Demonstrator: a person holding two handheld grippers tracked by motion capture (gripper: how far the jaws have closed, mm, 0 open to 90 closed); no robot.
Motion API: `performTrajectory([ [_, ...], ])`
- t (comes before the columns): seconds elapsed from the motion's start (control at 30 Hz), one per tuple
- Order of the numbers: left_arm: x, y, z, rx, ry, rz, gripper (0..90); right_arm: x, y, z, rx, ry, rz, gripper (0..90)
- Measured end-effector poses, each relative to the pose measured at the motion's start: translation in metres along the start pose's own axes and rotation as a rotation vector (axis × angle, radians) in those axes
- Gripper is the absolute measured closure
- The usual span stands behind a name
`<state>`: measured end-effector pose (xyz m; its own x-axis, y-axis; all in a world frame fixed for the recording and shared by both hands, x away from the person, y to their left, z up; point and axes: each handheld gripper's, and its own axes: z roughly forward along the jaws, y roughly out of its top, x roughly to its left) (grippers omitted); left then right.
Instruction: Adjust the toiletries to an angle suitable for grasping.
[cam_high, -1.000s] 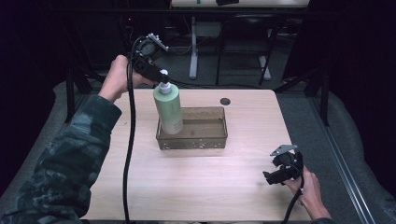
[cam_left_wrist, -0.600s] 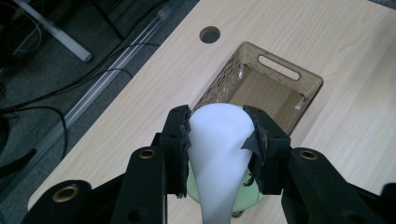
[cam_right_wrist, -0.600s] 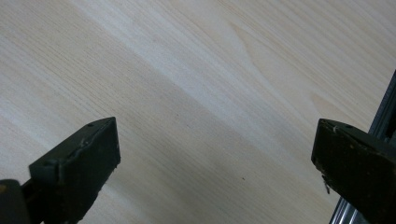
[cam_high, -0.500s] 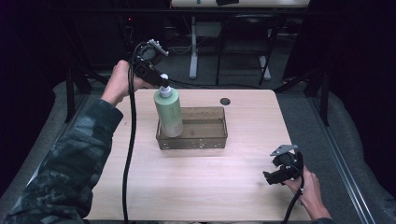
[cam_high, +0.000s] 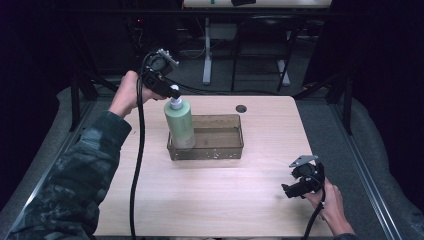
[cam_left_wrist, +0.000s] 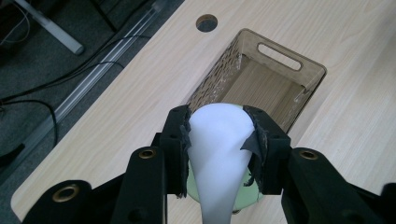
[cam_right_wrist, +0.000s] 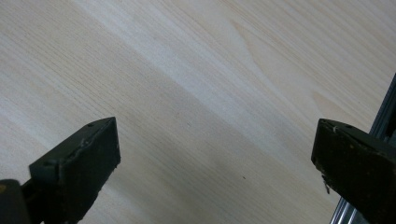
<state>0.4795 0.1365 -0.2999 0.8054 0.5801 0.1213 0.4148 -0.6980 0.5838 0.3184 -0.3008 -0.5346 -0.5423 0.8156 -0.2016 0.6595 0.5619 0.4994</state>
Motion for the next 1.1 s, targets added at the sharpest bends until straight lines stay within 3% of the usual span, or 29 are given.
performTrajectory([
  [0.43,0.001,-0.007,0.008,0.014,-0.016,-0.002,62.9,0.000,0.000,0.000,0.003,-0.002,-0.002,0.6],
  [1.1,-0.003,-0.013,0.017,0.055,-0.017,0.030,63.0,0.000,0.000,0.000,0.006,0.000,-0.005,0.6],
])
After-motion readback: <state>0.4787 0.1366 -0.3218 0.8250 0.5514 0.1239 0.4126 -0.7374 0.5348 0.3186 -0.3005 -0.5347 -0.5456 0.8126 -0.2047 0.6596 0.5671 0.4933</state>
